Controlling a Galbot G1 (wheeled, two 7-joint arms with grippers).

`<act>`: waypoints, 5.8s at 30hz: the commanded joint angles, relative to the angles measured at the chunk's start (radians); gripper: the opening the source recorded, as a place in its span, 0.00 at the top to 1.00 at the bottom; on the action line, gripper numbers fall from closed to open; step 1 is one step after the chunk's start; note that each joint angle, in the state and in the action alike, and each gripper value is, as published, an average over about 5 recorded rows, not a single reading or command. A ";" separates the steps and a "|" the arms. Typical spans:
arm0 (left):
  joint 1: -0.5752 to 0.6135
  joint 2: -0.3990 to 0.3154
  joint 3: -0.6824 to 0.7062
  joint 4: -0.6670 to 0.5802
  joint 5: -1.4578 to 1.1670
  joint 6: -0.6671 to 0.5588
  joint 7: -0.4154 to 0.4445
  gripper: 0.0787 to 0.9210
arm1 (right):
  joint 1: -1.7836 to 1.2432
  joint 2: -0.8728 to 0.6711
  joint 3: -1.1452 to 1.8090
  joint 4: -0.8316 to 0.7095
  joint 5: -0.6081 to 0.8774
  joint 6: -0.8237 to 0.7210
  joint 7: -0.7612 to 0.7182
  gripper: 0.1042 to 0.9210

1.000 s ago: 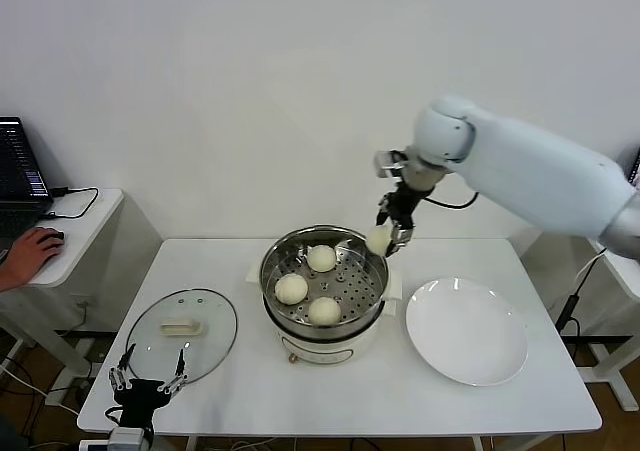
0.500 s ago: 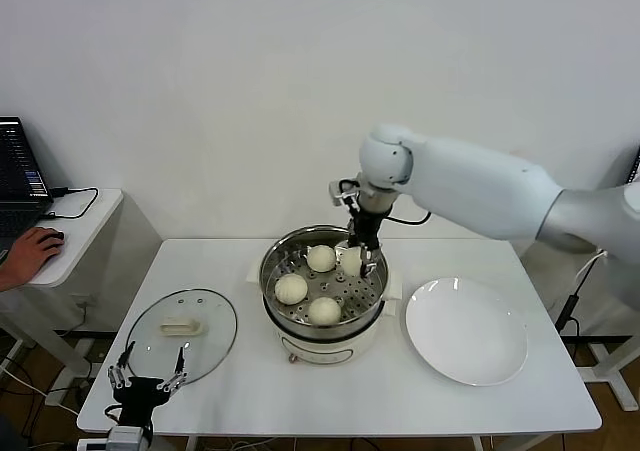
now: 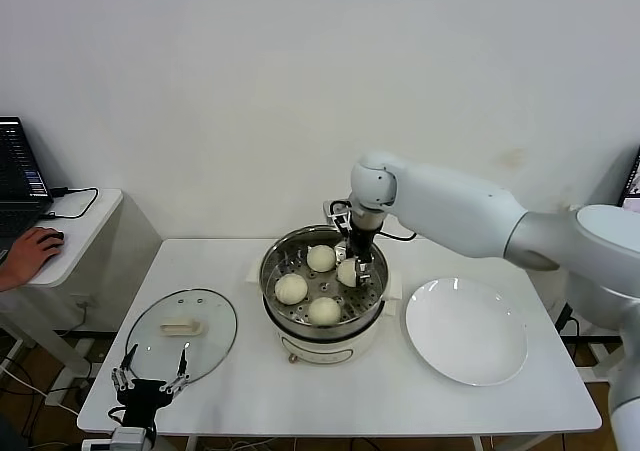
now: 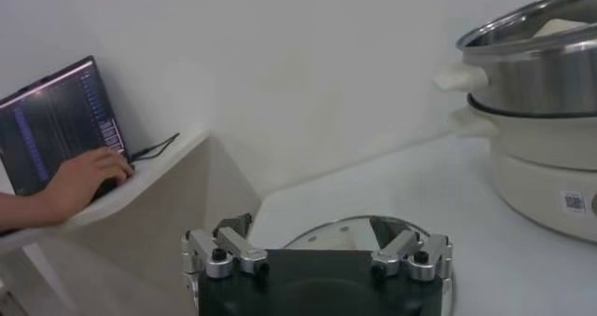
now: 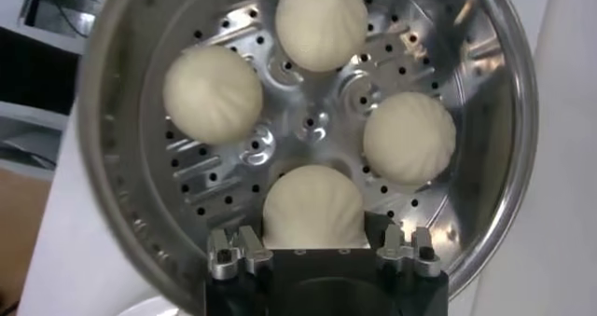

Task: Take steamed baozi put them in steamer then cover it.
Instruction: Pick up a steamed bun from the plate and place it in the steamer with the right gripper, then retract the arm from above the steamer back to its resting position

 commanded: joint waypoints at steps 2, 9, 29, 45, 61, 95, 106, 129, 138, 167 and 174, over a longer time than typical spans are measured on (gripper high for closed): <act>0.000 0.000 0.003 0.006 -0.002 0.000 0.001 0.12 | -0.040 0.009 0.030 -0.037 -0.026 -0.004 0.018 0.32; -0.004 0.000 0.001 0.010 0.000 0.002 0.003 0.12 | 0.002 -0.050 0.056 0.036 0.034 -0.040 0.020 0.20; -0.018 -0.019 0.024 -0.008 -0.069 -0.010 -0.040 0.12 | -0.269 -0.503 0.735 0.388 0.484 -0.050 0.940 0.12; -0.006 -0.017 0.032 -0.028 -0.126 -0.051 -0.070 0.12 | -1.108 -0.620 1.472 0.637 0.611 0.312 1.199 0.12; -0.051 0.008 0.017 0.018 -0.093 -0.057 -0.068 0.12 | -1.677 -0.260 1.838 0.707 0.521 0.492 1.211 0.12; -0.206 0.284 0.072 0.427 1.141 -0.282 -0.298 0.12 | -1.818 -0.077 1.947 0.801 0.462 0.495 1.192 0.12; -0.316 0.313 0.056 0.548 1.125 -0.262 -0.181 0.12 | -1.854 -0.056 1.974 0.839 0.445 0.493 1.191 0.12; -0.391 0.308 0.073 0.591 1.106 -0.226 -0.165 0.12 | -1.896 -0.034 1.984 0.847 0.436 0.508 1.189 0.12; -0.409 0.295 0.080 0.588 1.106 -0.210 -0.147 0.12 | -1.906 -0.033 1.987 0.848 0.435 0.509 1.187 0.12; -0.514 0.232 0.126 0.672 1.060 -0.128 -0.187 0.12 | -1.888 -0.023 1.980 0.815 0.424 0.518 1.182 0.12; -0.526 0.228 0.134 0.727 1.053 -0.132 -0.212 0.14 | -1.882 -0.028 1.983 0.803 0.426 0.518 1.179 0.12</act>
